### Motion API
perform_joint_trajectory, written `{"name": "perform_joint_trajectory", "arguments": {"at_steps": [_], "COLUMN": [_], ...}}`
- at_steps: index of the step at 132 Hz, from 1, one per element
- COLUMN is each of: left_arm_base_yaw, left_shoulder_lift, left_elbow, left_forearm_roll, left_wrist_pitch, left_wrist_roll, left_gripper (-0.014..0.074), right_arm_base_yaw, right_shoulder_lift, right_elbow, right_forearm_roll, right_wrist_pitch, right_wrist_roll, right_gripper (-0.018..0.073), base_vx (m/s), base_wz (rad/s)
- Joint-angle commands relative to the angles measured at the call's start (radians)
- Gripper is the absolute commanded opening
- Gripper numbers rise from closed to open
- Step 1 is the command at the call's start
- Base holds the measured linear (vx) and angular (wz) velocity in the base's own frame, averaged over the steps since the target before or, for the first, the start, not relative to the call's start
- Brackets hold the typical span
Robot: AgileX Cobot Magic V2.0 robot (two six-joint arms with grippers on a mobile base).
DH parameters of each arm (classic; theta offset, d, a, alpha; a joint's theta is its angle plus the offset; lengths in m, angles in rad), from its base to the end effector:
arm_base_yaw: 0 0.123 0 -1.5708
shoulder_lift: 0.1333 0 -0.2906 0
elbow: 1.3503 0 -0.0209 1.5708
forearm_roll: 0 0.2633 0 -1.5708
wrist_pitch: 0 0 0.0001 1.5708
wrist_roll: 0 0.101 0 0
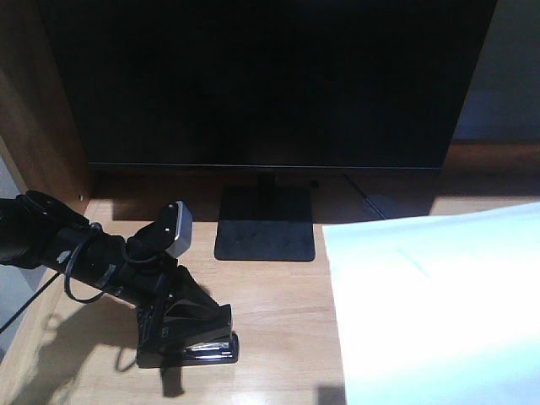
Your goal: Grab stapler and paper to desk for stapling
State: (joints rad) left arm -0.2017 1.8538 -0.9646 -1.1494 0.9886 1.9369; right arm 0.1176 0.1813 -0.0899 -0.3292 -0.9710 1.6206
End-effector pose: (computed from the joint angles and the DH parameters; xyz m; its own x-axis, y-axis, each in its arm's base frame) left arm 0.3072 -0.1414 0.1502 -0.2271 0.6196 -0.7513 0.9737 0.1296 -0.1874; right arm 0.0410 0.0320 0.3113 -0.1540 0.9427 -0.2961 -0.8323 0.0378 0.5531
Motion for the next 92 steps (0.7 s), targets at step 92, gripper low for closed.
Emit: {"name": "perform_joint_trajectory", "arguments": {"at_steps": [92], "left_arm_base_yaw": [-0.007], "left_shoulder_lift": [-0.039], "left_elbow": [-0.024], "left_forearm_roll": [-0.046], "left_wrist_pitch": [0.044], "left_wrist_roll": [0.000], "left_gripper": [-0.0006], "right_arm_base_yaw": [-0.007], "right_shoulder_lift": [0.574], "right_elbow": [-0.081], "right_forearm_roll": [0.147], "right_wrist_pitch": [-0.286], "right_wrist_roll": [-0.162], "right_gripper": [-0.0003], "base_vx": [0.00], "base_wz": [0.00]}}
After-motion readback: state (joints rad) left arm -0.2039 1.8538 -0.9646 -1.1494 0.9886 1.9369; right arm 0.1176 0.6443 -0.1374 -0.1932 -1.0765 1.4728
